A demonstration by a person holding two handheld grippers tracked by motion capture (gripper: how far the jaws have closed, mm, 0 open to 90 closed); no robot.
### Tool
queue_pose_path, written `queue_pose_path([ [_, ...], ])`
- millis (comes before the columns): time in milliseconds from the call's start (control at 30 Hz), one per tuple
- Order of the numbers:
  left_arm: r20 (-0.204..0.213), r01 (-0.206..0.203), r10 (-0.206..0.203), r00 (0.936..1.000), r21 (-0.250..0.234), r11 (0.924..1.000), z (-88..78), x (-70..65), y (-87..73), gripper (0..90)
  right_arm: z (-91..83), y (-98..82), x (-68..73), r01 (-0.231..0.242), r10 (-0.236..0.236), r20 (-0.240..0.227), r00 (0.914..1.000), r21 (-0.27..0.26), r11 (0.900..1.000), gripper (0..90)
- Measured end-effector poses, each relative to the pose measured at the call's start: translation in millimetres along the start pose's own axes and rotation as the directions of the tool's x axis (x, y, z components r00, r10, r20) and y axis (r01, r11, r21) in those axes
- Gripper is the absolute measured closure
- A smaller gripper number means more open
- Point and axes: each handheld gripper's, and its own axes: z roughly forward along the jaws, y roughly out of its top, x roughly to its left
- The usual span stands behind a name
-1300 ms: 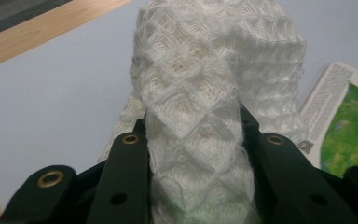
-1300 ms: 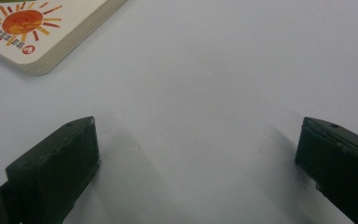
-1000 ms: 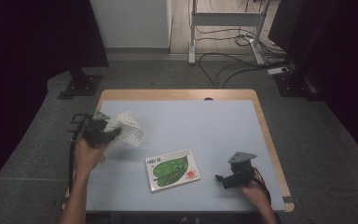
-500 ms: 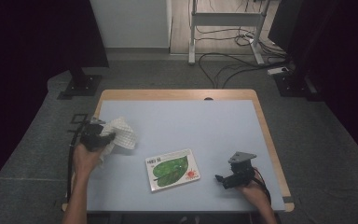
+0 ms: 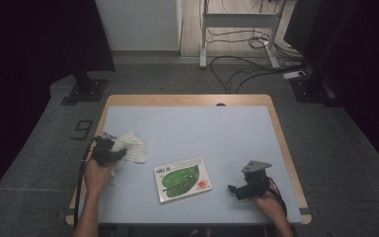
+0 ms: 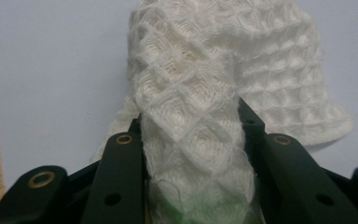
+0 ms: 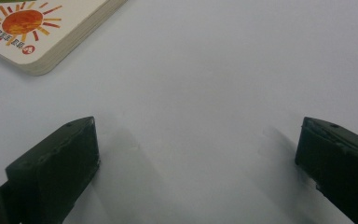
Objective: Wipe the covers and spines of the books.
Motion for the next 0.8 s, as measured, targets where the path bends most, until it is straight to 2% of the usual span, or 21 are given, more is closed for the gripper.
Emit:
queue_pose_path([
  [100,0.005,0.014,-0.014,0.9999,-0.006,0.9999,1.3,1.2,-0.8,61.9,0.0,0.0,0.0,0.0,0.0,0.0,1.0,0.0,1.0,0.0],
  [167,0.004,0.016,-0.016,0.9999,-0.008,0.9998,0.6,1.7,-0.5,57.5,0.0,0.0,0.0,0.0,0.0,0.0,1.0,0.0,1.0,0.0],
  [333,0.004,0.004,-0.004,1.0,-0.013,0.9999,-3.7,1.0,0.1,28.0,0.0,0.0,0.0,0.0,0.0,0.0,1.0,0.0,1.0,0.0],
  [467,0.015,0.004,-0.004,0.9999,-0.036,0.9994,-13.4,2.4,1.1,14.2,0.0,0.0,0.0,0.0,0.0,0.0,1.0,0.0,1.0,0.0],
  [600,0.039,-0.001,0.004,0.9992,-0.071,0.9975,-27.5,2.4,1.0,7.1,0.0,0.0,0.0,0.0,0.0,0.0,1.0,0.0,1.0,0.0],
  [700,0.035,-0.019,0.022,0.9991,-0.084,0.9963,-38.2,0.2,0.9,1.3,0.0,0.0,0.0,0.0,0.0,0.0,1.0,0.0,1.0,0.0],
  [800,0.039,-0.031,0.035,0.9986,-0.104,0.9941,-49.4,-3.0,0.5,0.0,0.0,0.0,0.0,0.0,0.0,0.0,1.0,0.0,1.0,0.0],
])
